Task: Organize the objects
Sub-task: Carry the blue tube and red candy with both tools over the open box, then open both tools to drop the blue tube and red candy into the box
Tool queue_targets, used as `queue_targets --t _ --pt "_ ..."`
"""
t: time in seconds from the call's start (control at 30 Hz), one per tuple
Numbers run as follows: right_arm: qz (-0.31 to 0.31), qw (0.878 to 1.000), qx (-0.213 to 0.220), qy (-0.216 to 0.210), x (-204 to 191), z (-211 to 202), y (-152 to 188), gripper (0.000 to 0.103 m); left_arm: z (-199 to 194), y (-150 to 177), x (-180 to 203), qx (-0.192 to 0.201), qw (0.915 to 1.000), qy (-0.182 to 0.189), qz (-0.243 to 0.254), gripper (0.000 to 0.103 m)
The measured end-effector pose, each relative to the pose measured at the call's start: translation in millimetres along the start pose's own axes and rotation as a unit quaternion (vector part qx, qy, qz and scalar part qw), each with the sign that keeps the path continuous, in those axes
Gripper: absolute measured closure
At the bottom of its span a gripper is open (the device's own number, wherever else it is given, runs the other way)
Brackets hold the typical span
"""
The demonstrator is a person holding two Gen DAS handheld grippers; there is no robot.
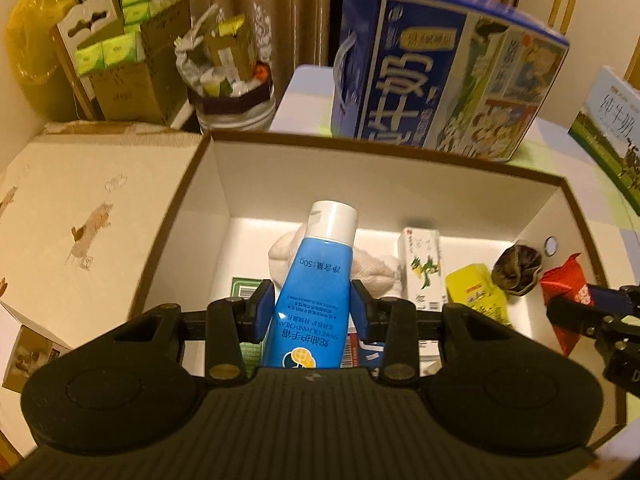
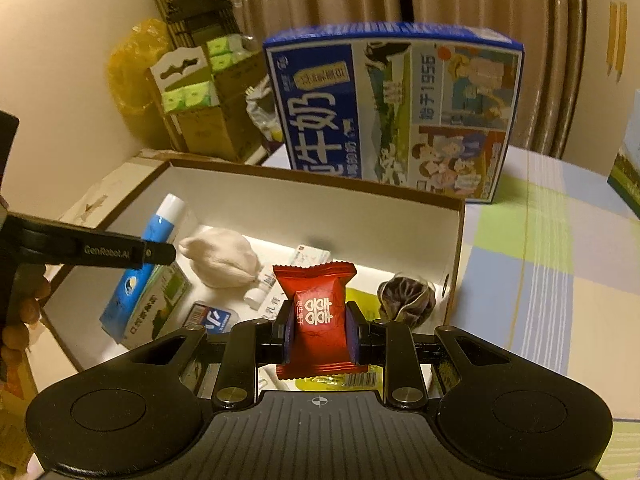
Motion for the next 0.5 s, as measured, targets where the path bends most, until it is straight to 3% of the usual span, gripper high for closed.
queue_targets --t 0.4,0.47,0.5 --pt "0.020 1.000 -0.020 0.000 1 22 0 0.080 23 3 -5 -0.027 0.9995 0.004 0.013 0.066" --pt "0.022 1.000 -0.022 -0.001 1 26 -1 0.080 24 4 -5 -0.031 0.9994 0.006 0.017 0.063" --pt "0.023 0.999 -0.023 0.000 1 27 -2 0.080 23 4 -6 -0.032 0.9993 0.007 0.018 0.057"
Point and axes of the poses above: each gripper's, at about its wrist camera, not at the fingertips, and z roughly the way its jaws point, x to its right, y to its underside, the point moved 9 cm from there along z, roughly the way its jaws point, and after that the axes turned 15 degrees about -z, right-handed, at the moved point
